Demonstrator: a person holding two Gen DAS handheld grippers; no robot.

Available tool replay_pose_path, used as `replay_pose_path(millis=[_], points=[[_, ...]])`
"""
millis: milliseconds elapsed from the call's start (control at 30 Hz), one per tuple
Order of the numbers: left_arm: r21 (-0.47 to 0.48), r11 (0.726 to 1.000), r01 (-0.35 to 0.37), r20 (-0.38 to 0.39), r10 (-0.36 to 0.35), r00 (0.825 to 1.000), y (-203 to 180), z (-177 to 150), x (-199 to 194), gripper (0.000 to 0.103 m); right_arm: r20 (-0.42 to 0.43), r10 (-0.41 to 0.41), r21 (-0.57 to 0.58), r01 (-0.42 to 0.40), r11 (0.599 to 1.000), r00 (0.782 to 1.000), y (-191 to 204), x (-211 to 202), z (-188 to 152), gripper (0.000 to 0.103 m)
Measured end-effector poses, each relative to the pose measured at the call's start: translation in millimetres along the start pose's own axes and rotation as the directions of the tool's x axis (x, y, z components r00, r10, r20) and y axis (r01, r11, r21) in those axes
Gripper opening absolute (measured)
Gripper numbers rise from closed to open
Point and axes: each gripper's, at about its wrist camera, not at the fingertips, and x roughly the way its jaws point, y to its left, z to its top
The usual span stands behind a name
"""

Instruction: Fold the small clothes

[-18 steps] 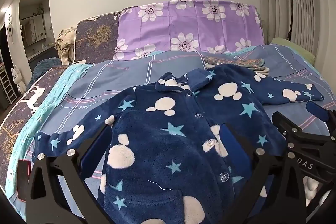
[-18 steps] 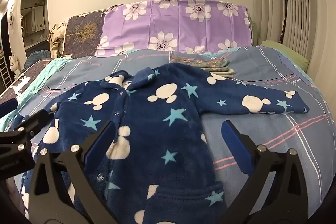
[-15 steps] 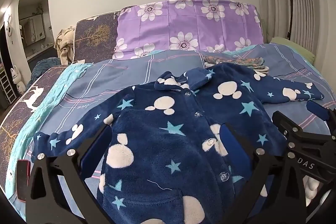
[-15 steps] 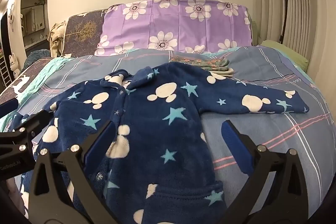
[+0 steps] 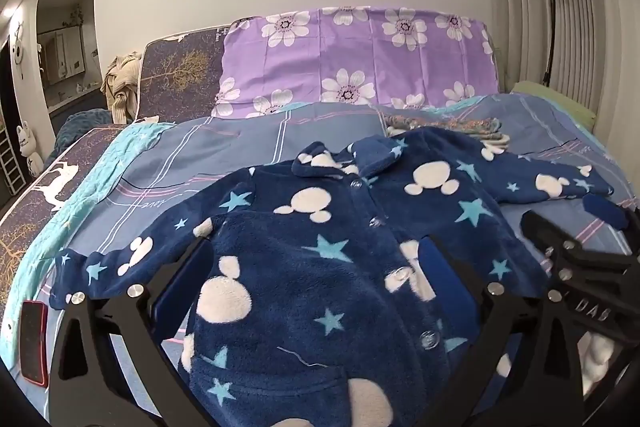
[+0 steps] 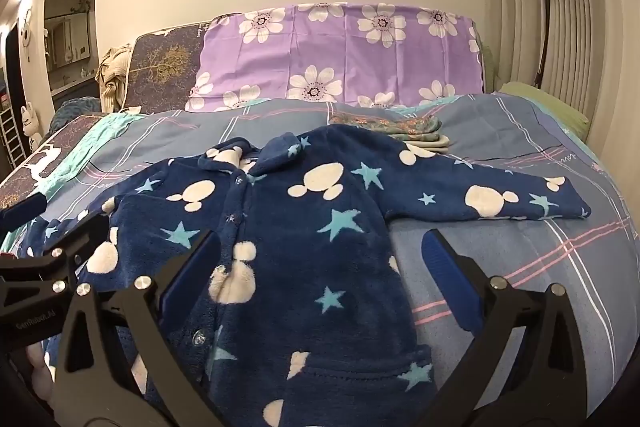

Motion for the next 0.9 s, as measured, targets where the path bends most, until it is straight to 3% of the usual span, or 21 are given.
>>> replay_pose_path(millis=[533,900], points=[[-0.022,0.999,0.049,-0.104,-0.051,0.993,7,-14,20,0.102,-0.026,0.0,0.015,0.001,1.0,1.0,-2,5,-3,0.101],[-0.019,0.999,0.041,-0.114,-0.043,0.993,9,-16,23,0.102,-0.048,0.036,-0.004,-0.036,0.999,0.998,16,10,-9,0.101]])
